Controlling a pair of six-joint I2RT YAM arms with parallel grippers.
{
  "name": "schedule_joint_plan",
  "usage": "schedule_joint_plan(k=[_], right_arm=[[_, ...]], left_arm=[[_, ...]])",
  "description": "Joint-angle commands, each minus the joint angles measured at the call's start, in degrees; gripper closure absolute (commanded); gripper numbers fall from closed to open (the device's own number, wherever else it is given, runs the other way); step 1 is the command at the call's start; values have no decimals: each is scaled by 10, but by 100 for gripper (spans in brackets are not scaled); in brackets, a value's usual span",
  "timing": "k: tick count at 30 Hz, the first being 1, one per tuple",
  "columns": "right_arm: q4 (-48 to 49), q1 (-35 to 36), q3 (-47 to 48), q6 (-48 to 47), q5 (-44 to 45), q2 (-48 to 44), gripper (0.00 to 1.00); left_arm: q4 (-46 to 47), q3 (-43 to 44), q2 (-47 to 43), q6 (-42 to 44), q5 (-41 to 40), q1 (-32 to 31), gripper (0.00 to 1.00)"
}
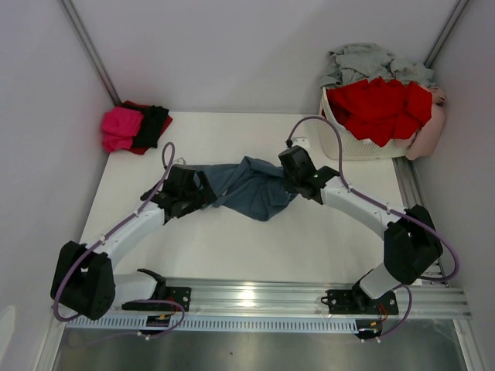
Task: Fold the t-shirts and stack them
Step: Flatten out the tshirt
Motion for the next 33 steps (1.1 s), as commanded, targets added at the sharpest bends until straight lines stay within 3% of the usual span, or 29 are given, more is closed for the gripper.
schedule_joint_plan(k=[1,14,22,33], right_arm=[[20,6,-8,10,6,-31,100],[26,7,-34,2,5,-71,100],[29,7,-50,1,4,-85,100],[44,10,-72,0,-12,-109,100]], left_arm=[[-12,10,34,-40,-25,0,1],[-39,76,177,-62,-1,0,2],[-10,54,189,-61,22,0,19],[-21,88,204,-51,-24,5,27]])
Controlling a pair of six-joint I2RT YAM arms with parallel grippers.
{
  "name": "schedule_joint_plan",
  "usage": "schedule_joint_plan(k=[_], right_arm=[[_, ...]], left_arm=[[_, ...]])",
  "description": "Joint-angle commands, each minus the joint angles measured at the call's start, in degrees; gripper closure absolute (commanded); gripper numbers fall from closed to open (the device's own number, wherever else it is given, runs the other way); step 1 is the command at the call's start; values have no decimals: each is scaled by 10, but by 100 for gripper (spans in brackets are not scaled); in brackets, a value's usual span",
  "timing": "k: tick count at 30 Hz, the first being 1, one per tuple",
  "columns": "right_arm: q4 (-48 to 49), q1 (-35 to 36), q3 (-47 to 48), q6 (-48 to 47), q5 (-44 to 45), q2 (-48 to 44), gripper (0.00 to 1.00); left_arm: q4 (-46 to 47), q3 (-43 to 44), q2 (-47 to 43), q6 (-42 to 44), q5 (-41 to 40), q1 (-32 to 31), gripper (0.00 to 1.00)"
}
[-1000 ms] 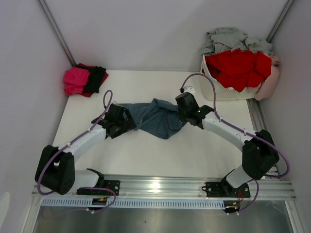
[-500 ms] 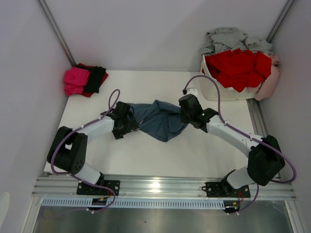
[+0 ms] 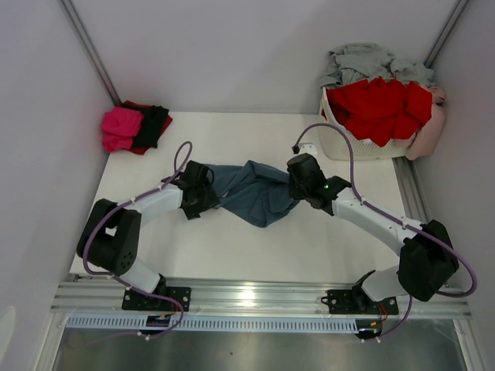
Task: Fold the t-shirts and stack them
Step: Flatten out the tshirt
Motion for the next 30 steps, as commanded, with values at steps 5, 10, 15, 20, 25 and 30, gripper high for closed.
schedule_joint_plan(k=[5,10,15,20,25,30], right_arm=[[23,7,-11,-2,-2,-45,100],[24,8,-19,-2,-1,-71,100],[21,8,-25,0,-1,-83,100],[25,8,-27,-3,7,-95,100],[28,8,-24,-10,15,-93,100],[23,8,-18,-17,22,-84,100]], left_arm=[[-2,44,23,4,-45,27,28],[-35,97,71,25,-67,36,37],[-89,176,118,43,-69,37,60],[-114,204,141,57,-62,37,88],[-110,201,139,64,-50,37,99],[-105,208,101,76,-46,46,99]])
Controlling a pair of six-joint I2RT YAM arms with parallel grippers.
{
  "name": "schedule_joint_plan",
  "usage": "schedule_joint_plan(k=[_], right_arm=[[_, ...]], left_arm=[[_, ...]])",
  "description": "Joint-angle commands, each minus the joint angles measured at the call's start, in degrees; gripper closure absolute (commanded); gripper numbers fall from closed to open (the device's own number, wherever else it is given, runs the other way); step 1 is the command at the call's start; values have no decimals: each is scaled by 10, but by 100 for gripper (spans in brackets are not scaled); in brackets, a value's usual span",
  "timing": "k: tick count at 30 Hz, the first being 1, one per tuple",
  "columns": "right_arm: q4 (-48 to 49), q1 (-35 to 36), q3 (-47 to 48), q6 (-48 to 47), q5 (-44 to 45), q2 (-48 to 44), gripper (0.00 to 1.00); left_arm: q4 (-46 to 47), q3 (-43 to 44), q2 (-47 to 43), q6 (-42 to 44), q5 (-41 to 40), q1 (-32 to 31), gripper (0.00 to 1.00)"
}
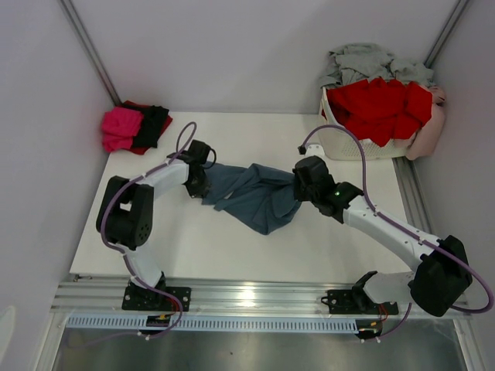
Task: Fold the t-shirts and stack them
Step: Flatten out the tshirt
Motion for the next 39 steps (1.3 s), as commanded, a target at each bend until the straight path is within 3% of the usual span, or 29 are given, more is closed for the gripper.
schedule_joint_plan(k=[1,5,11,12,15,18,29,39], right_arm=[[18,3,12,-14,27,-11,100],[7,0,28,-35,49,-15,100],[9,-15,78,-107,61,-8,100],[10,-21,85,-113,37,-5,100],[12,-40,113,-124,-37,1,100],[37,-52,114,-116,-91,-14,100],[80,-73,125,-113,-148,-40,100],[25,-73,164,-111,-132,-11,100]], left_arm=[[-3,27,-49,25,6,17,100],[-6,65,-118,51,26,96,100],[-54,218,-175,121,33,180,99],[-65,264,-178,127,28,182,100],[-76,293,-198,135,26,216,100],[-77,308,-214,137,33,232,100],[-69,279,-237,119,95,239,100],[-45,247,-281,116,121,234,100]])
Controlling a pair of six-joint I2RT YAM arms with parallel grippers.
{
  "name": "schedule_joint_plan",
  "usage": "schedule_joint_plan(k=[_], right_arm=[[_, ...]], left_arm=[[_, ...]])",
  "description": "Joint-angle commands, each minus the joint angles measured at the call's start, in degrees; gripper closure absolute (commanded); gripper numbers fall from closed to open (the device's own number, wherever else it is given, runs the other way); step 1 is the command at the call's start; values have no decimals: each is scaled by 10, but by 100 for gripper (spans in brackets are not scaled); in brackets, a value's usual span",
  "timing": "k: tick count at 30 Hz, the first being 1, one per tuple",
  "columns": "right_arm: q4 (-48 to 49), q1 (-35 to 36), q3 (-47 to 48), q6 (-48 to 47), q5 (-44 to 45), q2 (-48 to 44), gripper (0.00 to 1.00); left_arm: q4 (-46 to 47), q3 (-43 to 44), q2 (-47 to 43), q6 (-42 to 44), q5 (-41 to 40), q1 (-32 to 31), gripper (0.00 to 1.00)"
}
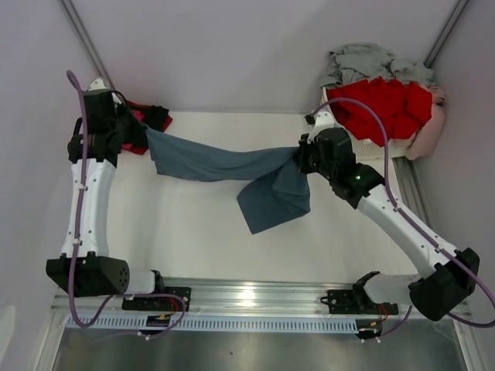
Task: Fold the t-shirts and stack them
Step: Flatten out the tshirt
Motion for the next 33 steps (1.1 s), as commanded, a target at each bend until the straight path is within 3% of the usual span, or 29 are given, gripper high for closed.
schedule_joint_plan(k=[1,7,12,16,21,24,28,33], right_arm=[[-14,-3,51,-3,-1,16,100],[-37,4,82,0,-48,-5,100],[-112,20,154,-18,-77,-37,100],[-176,29,182,-33,-6,-92,100],[-247,29,197,-13,221,-176,100],[-240,29,203,-32,283,-203,100],[-228,29,207,-66,301,-191,100],[-211,30,148,-50,248,-163,100]], left_arm=[[27,6,-36,-1,12,2,100],[35,-21,-77,-10,32,-1,99],[28,-44,-156,-6,18,-27,100],[-18,-30,-209,25,-68,-87,100],[-57,-21,-267,49,-165,-92,100],[-66,-6,-281,64,-226,-92,99],[-74,15,-295,79,-278,-92,100],[-64,-29,-300,77,-288,-90,99]])
